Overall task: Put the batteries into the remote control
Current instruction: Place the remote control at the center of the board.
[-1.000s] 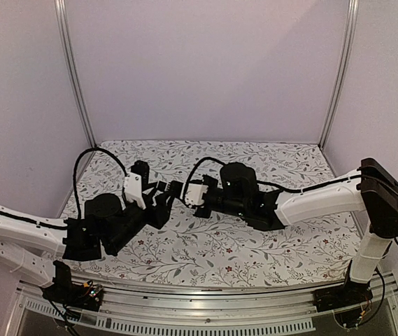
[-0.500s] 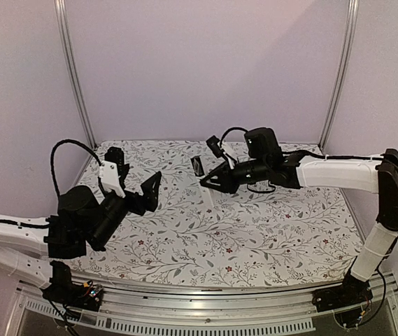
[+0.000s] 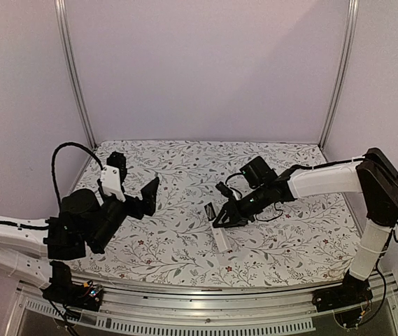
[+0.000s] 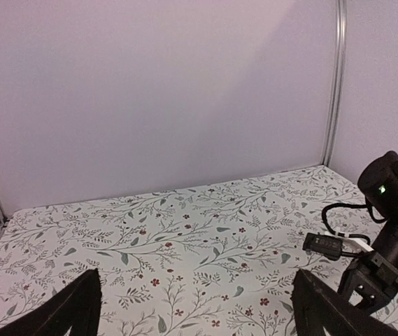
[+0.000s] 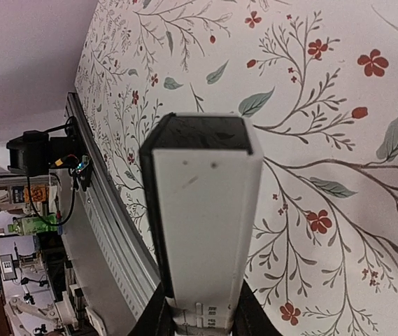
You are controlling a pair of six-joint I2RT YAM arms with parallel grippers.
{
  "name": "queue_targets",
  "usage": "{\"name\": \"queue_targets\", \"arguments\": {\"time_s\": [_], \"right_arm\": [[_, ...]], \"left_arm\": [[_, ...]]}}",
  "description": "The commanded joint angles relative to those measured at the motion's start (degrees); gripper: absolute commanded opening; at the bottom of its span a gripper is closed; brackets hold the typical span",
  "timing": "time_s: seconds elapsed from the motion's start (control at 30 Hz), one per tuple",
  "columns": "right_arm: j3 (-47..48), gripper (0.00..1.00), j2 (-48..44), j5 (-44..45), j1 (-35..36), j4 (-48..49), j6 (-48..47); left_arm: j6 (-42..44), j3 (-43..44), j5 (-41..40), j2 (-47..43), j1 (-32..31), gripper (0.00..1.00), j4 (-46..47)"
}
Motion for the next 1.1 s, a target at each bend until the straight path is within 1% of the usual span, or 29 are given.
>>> {"name": "queue_targets", "arguments": {"time_s": [0.0, 0.3, 0.63, 0.77, 1.0, 1.03, 1.07], "right_arm": [[-0.36, 0.09, 4.15, -2.21, -0.64, -2.39, 2.41], [0.01, 0.14, 8.37, -0.21, -1.8, -3.77, 1.87], [0.25, 0.37, 9.48, 5.44, -3.71, -6.74, 0.58], [0.77, 0.43, 9.22, 7.39, -3.88, -7.84, 0.14], [2.79, 0.57, 7.4, 14.16, -4.68, -12.39, -1.66], [3.43, 0.6, 7.1, 15.8, -4.72, -13.21, -2.23], [3.95, 0.65, 6.91, 17.04, -4.73, -14.17, -2.7]], "left_arm": [[-0.1, -1.36, -0.08, -1.73, 0.52, 0.94, -1.04], [-0.36, -2.74, 0.01, -3.79, 0.74, 0.94, -1.08], [0.32, -3.36, 1.19, -4.63, 1.51, 0.94, -0.9], [0.31, -3.35, 1.92, -4.39, 1.74, 0.94, -0.72], [0.57, -3.27, 2.65, -4.35, 1.92, 0.94, -0.54], [0.58, -3.26, 2.68, -4.37, 1.92, 0.94, -0.58], [0.59, -3.26, 2.66, -4.37, 1.9, 0.94, -0.74]]}}
